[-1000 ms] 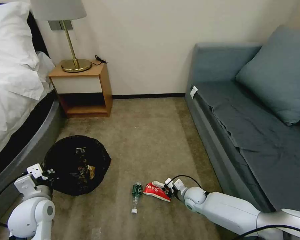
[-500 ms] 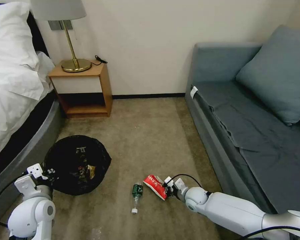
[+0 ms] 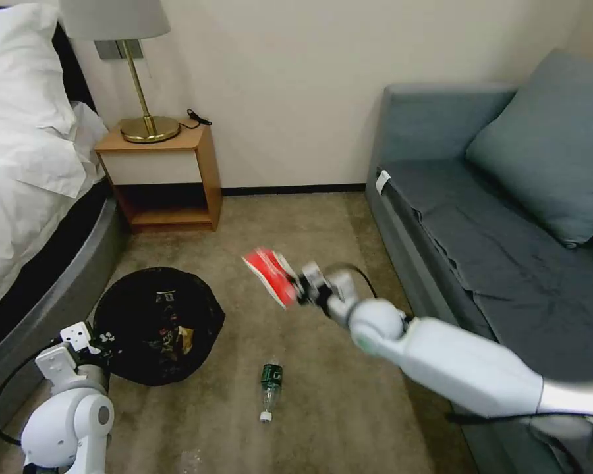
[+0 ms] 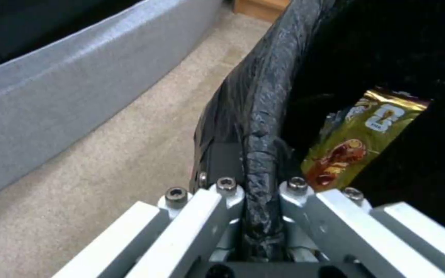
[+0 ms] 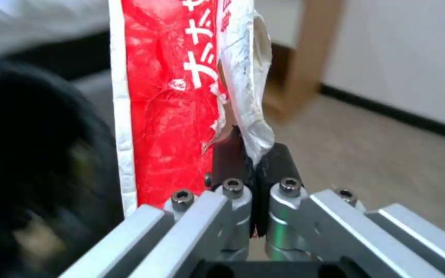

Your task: Pick up the trash bin, then pick up the garbage on the floor and place it into the trash bin.

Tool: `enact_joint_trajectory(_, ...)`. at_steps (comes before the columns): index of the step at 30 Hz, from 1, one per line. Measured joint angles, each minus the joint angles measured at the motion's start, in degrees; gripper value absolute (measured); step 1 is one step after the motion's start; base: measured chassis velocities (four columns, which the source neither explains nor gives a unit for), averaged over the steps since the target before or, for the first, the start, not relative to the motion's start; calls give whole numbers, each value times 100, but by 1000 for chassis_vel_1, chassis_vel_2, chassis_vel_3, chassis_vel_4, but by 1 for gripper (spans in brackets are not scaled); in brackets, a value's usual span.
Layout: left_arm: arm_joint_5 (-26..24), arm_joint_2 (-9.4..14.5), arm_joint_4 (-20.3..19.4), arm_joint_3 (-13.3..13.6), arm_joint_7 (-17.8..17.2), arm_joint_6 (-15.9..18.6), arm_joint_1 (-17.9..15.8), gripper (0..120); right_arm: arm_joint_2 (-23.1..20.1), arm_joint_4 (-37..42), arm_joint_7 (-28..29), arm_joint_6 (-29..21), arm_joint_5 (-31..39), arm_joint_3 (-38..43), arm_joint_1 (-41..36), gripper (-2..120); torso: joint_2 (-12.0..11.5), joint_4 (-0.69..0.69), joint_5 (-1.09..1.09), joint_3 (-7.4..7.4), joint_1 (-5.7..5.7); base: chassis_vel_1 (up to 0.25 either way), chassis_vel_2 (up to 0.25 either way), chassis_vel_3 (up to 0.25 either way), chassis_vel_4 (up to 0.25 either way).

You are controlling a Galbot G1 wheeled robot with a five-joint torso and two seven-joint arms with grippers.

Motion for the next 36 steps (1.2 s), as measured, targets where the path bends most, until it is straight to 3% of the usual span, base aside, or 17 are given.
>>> enact_joint_trajectory(2,19,-18,-1,27,-2,10,-5,2,620,90,407,-55,173,-359,358,0,0,-1,1,0,0,0,0,0,0)
enact_joint_trajectory(3,19,-18,-1,27,-2,10,-5,2,620,90,407,-55,173,-359,358,0,0,-1,1,0,0,0,0,0,0)
enact_joint_trajectory(8,42,-42,-48,51,-7,32,-4,2,1578,-377,697,-102,207,-1163,596,0,0,2,1,0,0,0,0,0,0)
enact_joint_trajectory(18,56,-84,-97,55,-5,41,6,2,1732,-559,786,-161,109,-1736,545,2,0,-1,2,0,0,0,0,0,0)
enact_joint_trajectory(22,88,-112,-98,74,-5,42,0,2,1798,-511,907,-182,103,-1762,471,22,0,-1,2,0,0,0,0,0,0)
enact_joint_trajectory(28,106,-132,-117,83,-5,42,1,2,1841,-453,977,-183,100,-1720,454,39,0,-1,3,0,0,0,0,0,0)
enact_joint_trajectory(36,117,-141,-174,48,-5,42,47,2,1828,-258,1041,-220,69,-1248,410,70,0,-1,3,0,0,0,0,0,0)
